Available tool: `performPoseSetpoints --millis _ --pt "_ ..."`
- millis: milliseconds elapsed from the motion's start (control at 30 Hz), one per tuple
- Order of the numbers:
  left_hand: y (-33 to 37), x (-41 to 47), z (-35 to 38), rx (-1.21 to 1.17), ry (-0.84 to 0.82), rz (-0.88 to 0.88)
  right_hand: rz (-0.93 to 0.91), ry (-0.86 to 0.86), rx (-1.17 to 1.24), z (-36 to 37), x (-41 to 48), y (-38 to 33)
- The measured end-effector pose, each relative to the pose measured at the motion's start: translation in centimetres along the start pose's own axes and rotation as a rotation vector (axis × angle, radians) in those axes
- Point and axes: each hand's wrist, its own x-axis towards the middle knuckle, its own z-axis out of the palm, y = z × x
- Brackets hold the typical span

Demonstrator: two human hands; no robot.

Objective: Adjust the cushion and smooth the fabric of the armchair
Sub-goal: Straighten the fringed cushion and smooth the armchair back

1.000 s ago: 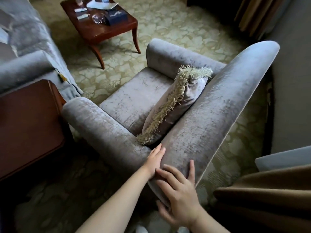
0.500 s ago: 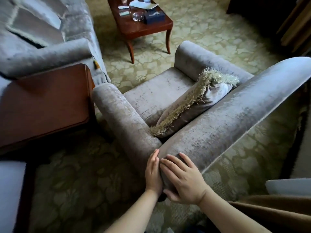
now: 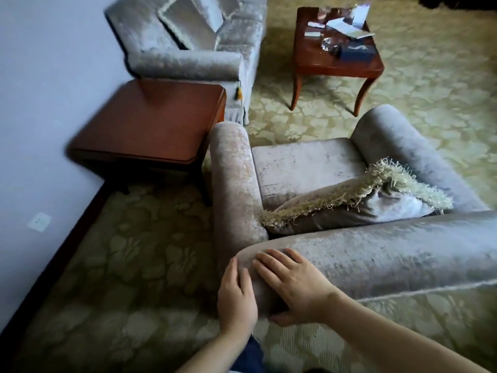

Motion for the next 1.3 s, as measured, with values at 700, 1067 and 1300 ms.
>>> performPoseSetpoints --millis 700,1067,1300 --pt "3.0 -1.6 2.4 0.205 0.415 -0.158 0.17 -0.012 -0.068 0.5 -6.6 6.5" --pt "3.2 2.7 0.5 0.225 0.405 -0.114 0.192 -0.041 -0.058 -1.5 -2.8 6.8" --pt "3.6 10.1 -2.2 0.158 0.422 -0.1 0.192 0.0 -0.04 -1.9 4.5 6.9"
